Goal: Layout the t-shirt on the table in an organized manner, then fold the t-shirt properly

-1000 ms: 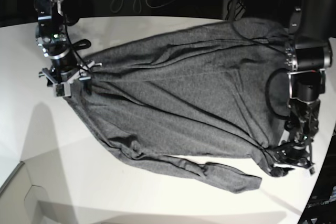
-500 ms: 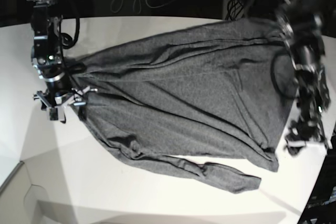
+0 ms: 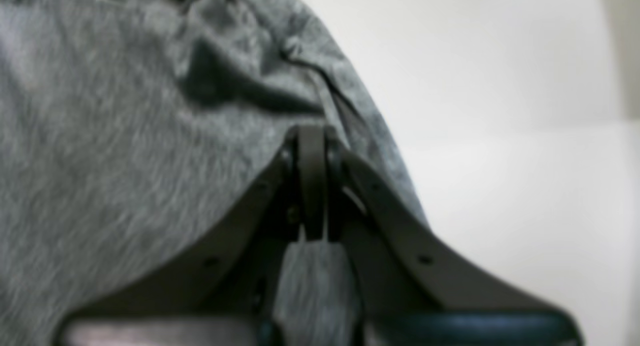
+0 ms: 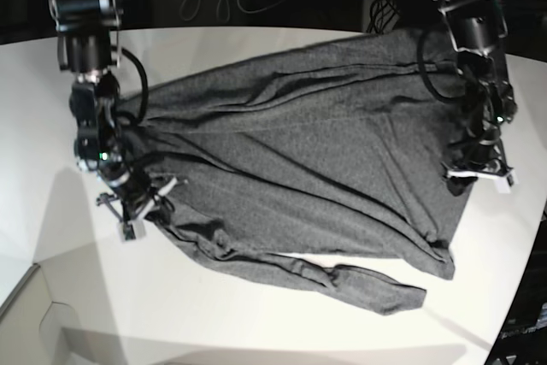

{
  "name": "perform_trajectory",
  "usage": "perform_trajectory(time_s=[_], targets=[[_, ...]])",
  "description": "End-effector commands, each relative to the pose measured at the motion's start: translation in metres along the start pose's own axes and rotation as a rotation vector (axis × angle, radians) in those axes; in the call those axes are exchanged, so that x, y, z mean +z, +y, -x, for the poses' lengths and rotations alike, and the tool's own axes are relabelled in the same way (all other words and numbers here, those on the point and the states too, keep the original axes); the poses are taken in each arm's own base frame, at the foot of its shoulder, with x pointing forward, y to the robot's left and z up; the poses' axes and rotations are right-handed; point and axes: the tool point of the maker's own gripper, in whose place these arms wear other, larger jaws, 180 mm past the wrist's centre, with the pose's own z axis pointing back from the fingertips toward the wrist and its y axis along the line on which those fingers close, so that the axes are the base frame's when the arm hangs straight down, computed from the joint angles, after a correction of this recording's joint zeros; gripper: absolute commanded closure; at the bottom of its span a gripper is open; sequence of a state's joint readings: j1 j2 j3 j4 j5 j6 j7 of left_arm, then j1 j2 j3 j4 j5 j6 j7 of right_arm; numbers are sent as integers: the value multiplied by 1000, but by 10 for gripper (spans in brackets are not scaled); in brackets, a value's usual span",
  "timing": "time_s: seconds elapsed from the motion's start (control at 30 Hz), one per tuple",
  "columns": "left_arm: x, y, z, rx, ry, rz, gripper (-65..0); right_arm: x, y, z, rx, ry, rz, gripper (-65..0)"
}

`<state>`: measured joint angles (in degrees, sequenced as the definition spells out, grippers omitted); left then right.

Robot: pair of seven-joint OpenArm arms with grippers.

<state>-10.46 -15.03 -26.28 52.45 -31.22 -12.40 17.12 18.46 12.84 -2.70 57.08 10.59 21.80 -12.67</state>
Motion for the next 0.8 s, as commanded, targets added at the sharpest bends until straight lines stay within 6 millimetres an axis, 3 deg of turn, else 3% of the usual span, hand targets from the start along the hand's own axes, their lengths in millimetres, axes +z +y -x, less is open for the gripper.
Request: perform_trajectory(time_s=[0.0, 0.2, 0.37, 0.43, 0.63, 0.7, 0.77], targets=[[0, 7, -5, -2, 0, -18, -243, -5, -14, -28, 0, -61, 20, 0], [2, 16, -3, -8, 11, -32, -243, -32, -35, -18, -83, 39, 45, -6], [2, 16, -3, -3, 9, -33, -243, -38, -47, -8, -120, 82, 69, -6], [5, 15, -16, 10, -22, -31, -243, -37, -55, -13, -123, 37, 98, -6], [17, -13, -48, -12, -131, 30, -243, -9, -135, -23, -124, -32, 417, -6], [19, -19, -56, -22, -151, 44, -243, -8, -138, -34, -117, -60, 417, -4], [21, -24, -61, -26, -166, 53, -243, -8, -127, -55, -89, -112, 365, -3]])
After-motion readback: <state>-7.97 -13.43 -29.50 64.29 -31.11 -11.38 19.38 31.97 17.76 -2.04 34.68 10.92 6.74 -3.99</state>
